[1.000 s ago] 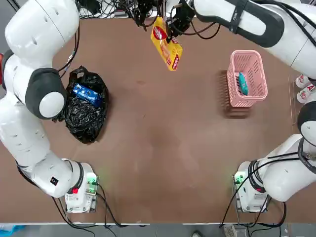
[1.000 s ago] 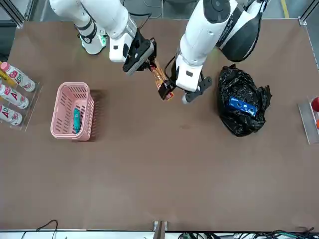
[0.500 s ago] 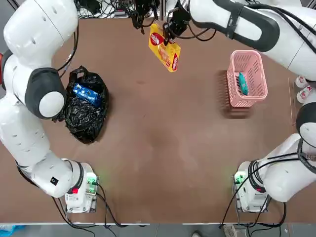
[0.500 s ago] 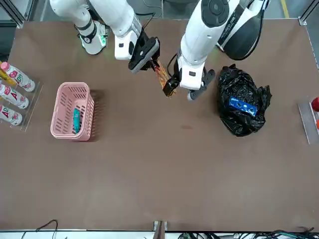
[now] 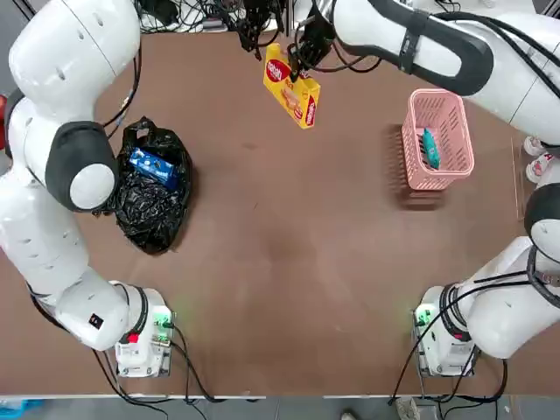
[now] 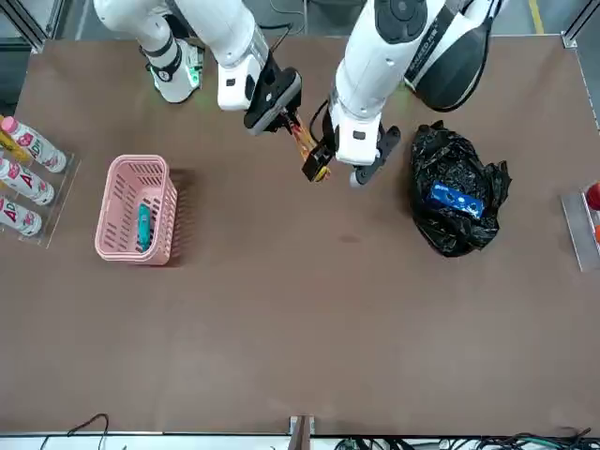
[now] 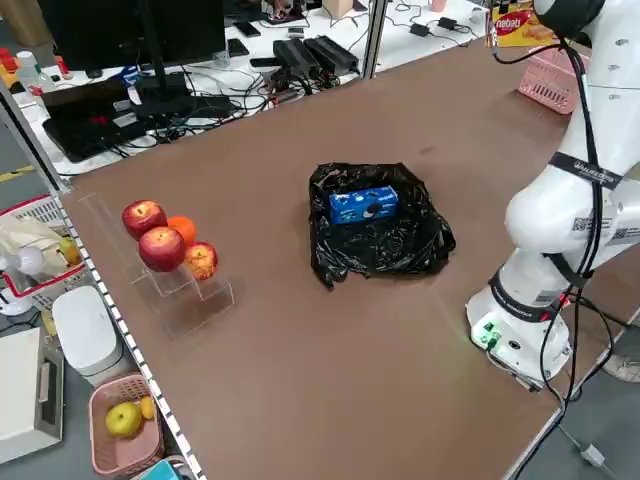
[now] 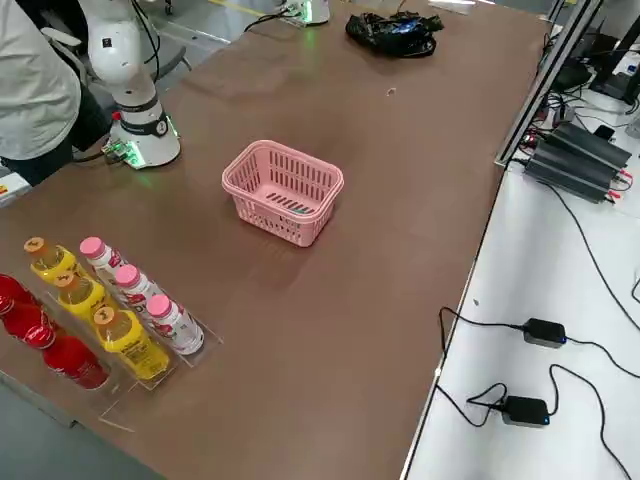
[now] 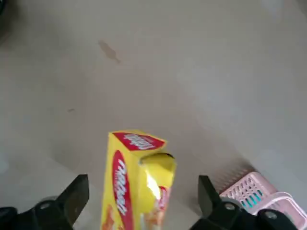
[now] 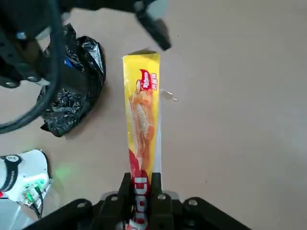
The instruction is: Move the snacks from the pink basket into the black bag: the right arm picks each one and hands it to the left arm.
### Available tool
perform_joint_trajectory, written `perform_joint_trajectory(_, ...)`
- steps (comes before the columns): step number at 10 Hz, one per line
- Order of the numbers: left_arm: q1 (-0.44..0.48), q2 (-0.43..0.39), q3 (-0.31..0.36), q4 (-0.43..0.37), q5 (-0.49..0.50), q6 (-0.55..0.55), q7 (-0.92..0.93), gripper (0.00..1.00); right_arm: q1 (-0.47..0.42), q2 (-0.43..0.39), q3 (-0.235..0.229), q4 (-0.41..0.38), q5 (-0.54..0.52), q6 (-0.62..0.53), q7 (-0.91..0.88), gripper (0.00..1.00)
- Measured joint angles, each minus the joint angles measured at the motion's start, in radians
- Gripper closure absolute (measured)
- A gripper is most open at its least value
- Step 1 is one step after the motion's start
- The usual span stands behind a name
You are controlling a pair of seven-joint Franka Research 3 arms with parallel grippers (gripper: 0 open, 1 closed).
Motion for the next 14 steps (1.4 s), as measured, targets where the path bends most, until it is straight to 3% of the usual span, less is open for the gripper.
perform_joint_trajectory(3, -0.034, 0.005, -0.001, -0.002, 0.000, 0.006, -0.010, 0.00, 0.020, 0.000, 0.000, 0.002, -0.026, 0.007, 0.000, 0.81)
perform_joint_trajectory(7, -0.036, 0.023, 0.000, -0.005, -0.005, -0.078, -0.011, 0.03, 0.027, 0.000, 0.000, 0.005, -0.027, 0.011, 0.000, 0.81)
perform_joint_trajectory(9, -0.033, 0.030, 0.000, -0.005, -0.005, -0.082, -0.011, 0.15, 0.031, 0.000, 0.000, 0.008, -0.027, 0.012, 0.000, 0.81)
perform_joint_trajectory(12, -0.031, 0.030, 0.000, -0.005, -0.005, -0.096, -0.010, 0.62, 0.034, 0.000, -0.002, 0.008, -0.031, 0.012, 0.001, 0.81)
perform_joint_trajectory(13, -0.030, 0.030, 0.000, -0.004, -0.006, -0.102, -0.009, 0.68, 0.034, 0.001, -0.002, 0.008, -0.031, 0.013, 0.001, 0.81)
perform_joint_trajectory(14, -0.029, 0.030, 0.000, -0.003, -0.006, -0.105, -0.009, 0.68, 0.035, 0.001, -0.001, 0.008, -0.031, 0.015, 0.001, 0.81)
